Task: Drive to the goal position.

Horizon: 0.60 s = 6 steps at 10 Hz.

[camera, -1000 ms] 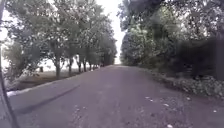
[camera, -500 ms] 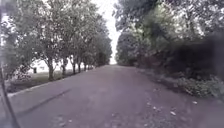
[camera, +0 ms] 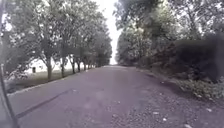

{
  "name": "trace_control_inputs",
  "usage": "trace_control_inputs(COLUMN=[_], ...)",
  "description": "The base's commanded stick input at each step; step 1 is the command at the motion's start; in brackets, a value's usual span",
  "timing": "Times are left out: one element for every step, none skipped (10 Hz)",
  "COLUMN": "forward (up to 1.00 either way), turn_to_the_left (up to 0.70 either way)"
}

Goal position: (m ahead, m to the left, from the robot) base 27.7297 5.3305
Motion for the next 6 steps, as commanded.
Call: trace_control_inputs(forward=[0.70,0.70,0.70,0.70,0.70,0.70], turn_to_the_left=[0.00,0.00,0.00,0.00,0.00,0.00])
